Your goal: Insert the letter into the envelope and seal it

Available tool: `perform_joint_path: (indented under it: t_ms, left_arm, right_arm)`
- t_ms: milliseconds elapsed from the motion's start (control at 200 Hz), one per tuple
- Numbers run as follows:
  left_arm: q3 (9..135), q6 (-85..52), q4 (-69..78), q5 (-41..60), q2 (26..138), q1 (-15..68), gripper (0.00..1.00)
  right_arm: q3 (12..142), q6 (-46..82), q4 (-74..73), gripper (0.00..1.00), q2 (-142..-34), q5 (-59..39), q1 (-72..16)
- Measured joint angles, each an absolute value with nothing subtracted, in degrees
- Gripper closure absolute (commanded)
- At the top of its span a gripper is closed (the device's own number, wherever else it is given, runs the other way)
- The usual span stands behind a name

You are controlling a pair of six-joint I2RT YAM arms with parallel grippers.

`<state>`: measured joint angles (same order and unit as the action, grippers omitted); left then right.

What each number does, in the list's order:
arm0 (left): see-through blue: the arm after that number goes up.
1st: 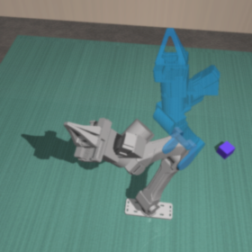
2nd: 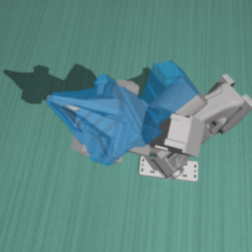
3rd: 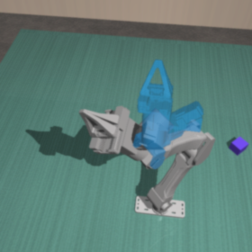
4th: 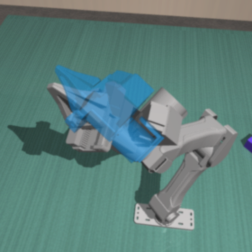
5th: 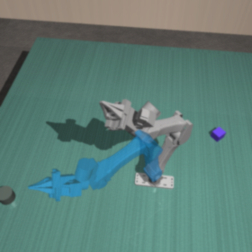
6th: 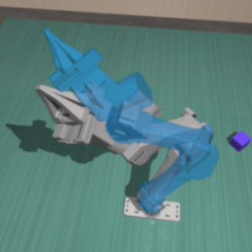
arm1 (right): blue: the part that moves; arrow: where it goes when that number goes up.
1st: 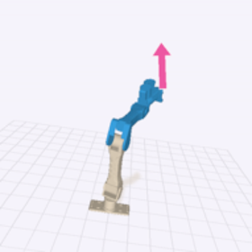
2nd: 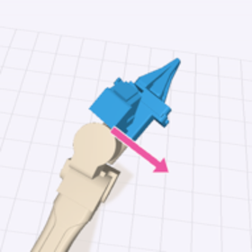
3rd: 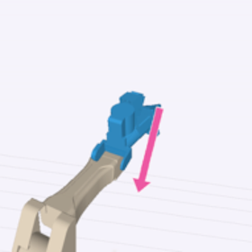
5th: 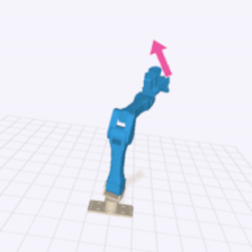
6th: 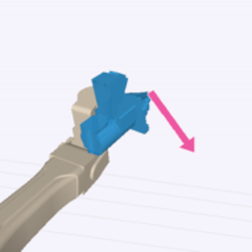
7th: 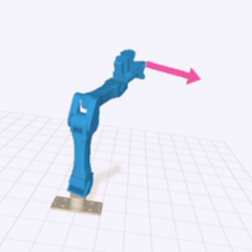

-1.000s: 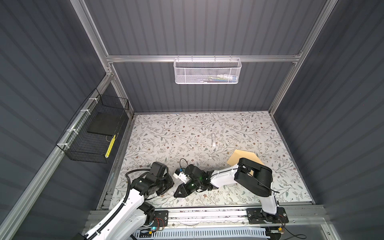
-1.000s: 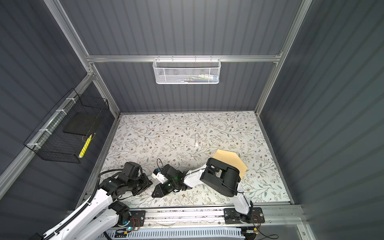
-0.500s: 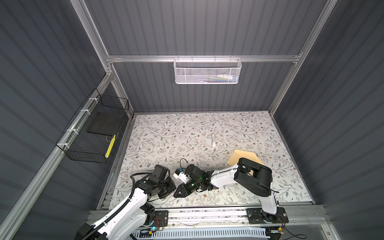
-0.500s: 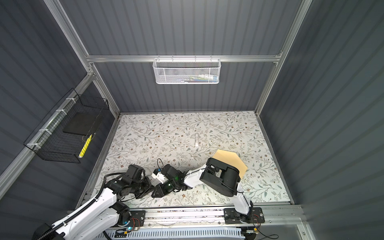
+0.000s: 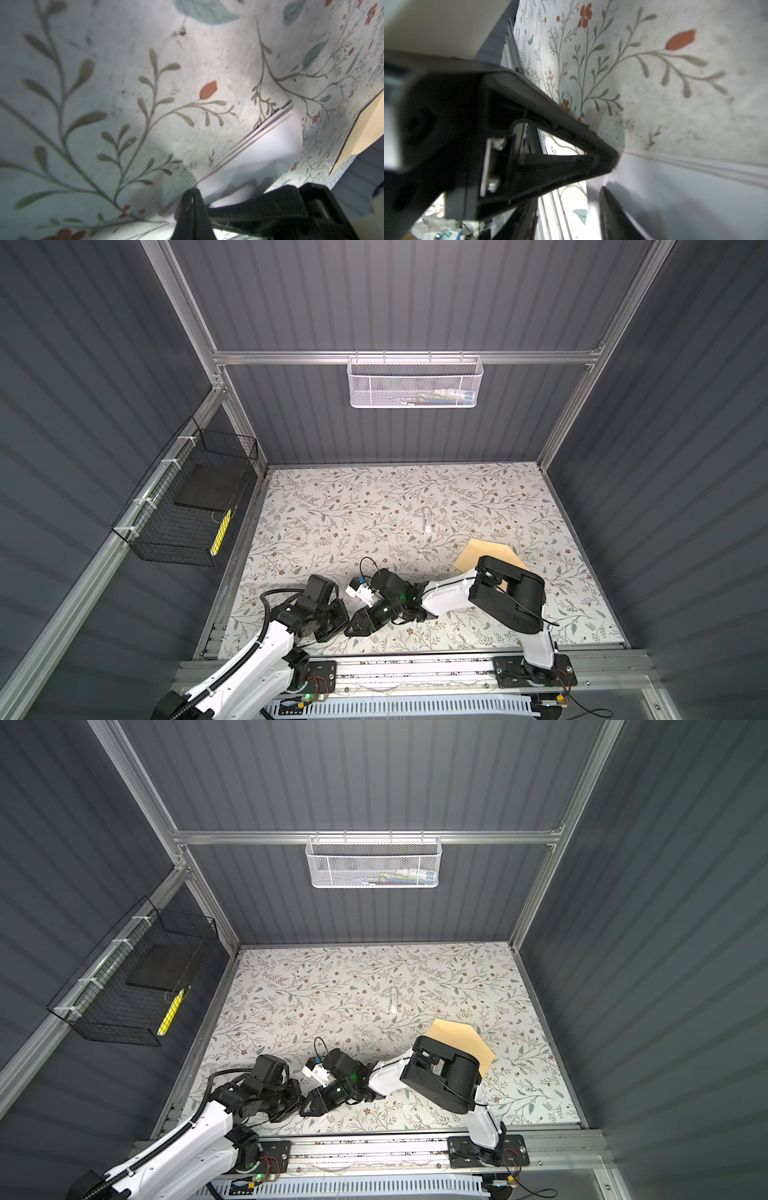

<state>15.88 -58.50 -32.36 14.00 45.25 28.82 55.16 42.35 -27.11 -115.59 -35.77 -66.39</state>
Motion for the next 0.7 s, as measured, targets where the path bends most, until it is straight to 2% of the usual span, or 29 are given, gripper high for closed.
perform_joint_path:
  t_ms: [180,360,545,700]
  left_arm:
    - [15.8,-58.2,-32.5,14.2,45.3,28.8,0.98]
    - [15.8,-58.2,-32.5,14.2,45.4,28.8,0.99]
    - [15.8,-58.2,-32.5,14.2,45.2,28.8,0.99]
    - [15.8,-58.2,-32.5,14.2,45.2,28.8,0.99]
  right_arm:
    - [48.7,45.3,-27.4,0.27,-108.7,-32.5,-64.0]
    - [47.3,48.4,-24.4,0.21,-102.3,-28.1,-61.5]
    - [44.2,55.1,-19.5,0.20,-94.3,-21.7,-59.4]
    - [39.2,60.3,-16.9,0.28,-90.6,-17.3,-58.6]
